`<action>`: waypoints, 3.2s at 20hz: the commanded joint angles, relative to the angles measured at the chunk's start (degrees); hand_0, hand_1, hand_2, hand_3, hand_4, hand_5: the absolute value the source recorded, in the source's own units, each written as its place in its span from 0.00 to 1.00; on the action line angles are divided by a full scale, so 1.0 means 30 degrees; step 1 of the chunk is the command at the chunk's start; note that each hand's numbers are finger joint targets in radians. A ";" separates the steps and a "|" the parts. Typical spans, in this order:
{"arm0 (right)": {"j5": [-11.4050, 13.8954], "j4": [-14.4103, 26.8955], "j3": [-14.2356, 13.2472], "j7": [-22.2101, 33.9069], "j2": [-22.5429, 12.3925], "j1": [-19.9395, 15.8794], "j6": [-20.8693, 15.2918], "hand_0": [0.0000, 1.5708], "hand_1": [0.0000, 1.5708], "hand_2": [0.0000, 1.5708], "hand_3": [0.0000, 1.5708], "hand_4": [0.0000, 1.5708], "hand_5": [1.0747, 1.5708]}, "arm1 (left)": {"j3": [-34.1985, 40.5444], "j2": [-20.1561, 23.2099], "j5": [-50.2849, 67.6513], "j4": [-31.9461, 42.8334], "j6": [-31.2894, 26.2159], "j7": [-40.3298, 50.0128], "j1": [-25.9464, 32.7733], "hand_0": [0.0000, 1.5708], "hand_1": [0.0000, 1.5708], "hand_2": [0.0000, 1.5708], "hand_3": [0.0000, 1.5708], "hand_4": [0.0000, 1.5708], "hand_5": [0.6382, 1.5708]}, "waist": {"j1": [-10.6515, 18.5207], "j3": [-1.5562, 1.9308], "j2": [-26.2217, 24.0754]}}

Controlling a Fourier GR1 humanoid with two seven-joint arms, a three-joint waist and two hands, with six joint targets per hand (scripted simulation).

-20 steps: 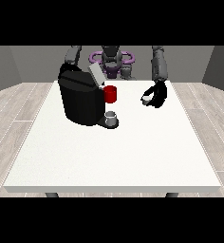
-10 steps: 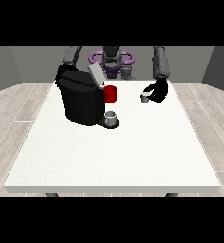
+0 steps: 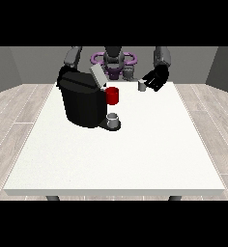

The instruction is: Insert the coffee pod into the coffee machine and close the lid

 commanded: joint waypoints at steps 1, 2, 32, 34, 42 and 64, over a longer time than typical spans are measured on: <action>0.0306 -0.0677 0.0822 0.0219 0.0414 -0.0338 -0.0005 0.00 0.00 0.00 0.00 0.31 1.00 | 0.0740 0.0682 0.0062 0.0157 -0.0268 0.0176 -0.1411 0.80 0.80 0.85 0.82 0.36 1.00 | -0.1165 -0.0008 0.0585; -0.0302 -0.0669 0.0515 0.0497 -0.0228 -0.0058 0.1063 0.00 0.00 0.00 0.00 0.30 1.00 | 0.0824 0.0819 0.0101 0.0120 -0.0691 0.0720 -0.1579 0.80 0.80 0.85 0.82 0.36 1.00 | -0.1328 -0.0005 0.0213; 0.0609 -0.3179 0.1707 0.0988 0.0460 -0.2372 -0.0821 0.00 0.00 0.00 0.00 0.33 1.00 | 0.2448 0.1662 -0.0290 0.1310 -0.0811 0.2602 -0.7548 0.83 0.83 0.85 0.79 0.31 1.00 | -0.3755 -0.0001 0.3225; 0.0918 -0.3622 0.2083 0.0990 0.0645 -0.1515 -0.1034 0.00 0.00 0.00 0.00 0.29 1.00 | 0.2544 0.2224 -0.0263 0.1567 -0.1228 0.1879 -0.7183 0.82 0.82 0.84 0.78 0.32 1.00 | -0.3808 -0.0005 0.2957; 0.0070 -0.3204 0.0912 0.0864 -0.0317 -0.2032 -0.0255 0.00 0.00 0.00 0.00 0.33 1.00 | 0.2582 0.2076 -0.0447 0.1655 -0.1134 0.2021 -0.7691 0.80 0.80 0.82 0.77 0.32 1.00 | -0.3777 -0.0002 0.3708; -0.0171 -0.3773 0.0942 0.0954 -0.0242 -0.1318 -0.0115 0.00 0.00 0.00 0.00 0.28 1.00 | 0.2642 0.1390 -0.0800 0.2482 -0.1274 0.2562 -0.7801 0.78 0.78 0.80 0.73 0.30 1.00 | -0.4135 -0.0005 0.3556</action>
